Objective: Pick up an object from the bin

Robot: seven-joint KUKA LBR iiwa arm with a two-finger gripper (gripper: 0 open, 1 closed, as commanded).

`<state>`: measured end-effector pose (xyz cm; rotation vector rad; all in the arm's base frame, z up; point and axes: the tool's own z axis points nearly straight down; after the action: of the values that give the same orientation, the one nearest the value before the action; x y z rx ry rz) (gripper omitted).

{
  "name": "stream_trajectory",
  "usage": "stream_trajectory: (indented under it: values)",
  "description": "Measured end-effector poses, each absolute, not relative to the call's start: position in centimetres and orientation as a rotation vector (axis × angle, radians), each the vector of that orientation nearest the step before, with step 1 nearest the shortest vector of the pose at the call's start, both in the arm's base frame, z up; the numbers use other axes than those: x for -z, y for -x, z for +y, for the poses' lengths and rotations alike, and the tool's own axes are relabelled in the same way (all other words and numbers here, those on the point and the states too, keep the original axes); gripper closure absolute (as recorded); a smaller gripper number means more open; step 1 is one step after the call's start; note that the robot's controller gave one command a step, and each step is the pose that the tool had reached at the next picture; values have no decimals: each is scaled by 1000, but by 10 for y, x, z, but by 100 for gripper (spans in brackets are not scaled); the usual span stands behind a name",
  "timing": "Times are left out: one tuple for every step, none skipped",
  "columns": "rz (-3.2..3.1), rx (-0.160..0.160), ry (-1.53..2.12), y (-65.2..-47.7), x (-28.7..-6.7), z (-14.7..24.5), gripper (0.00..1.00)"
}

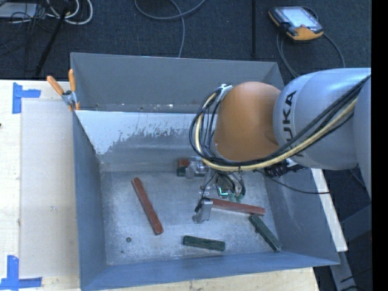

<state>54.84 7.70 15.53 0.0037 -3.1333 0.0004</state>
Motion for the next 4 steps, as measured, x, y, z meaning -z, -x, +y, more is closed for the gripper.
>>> stream_trajectory:
  values:
    - [-3140, 0, -1, -550, -159, 77, 0]
    - [-3143, 1, -47, -499, -133, 54, 0]
    - [-3139, 1, -20, -532, -116, 7, 0]
    - [-3137, -2, -246, -535, -96, 17, 0]
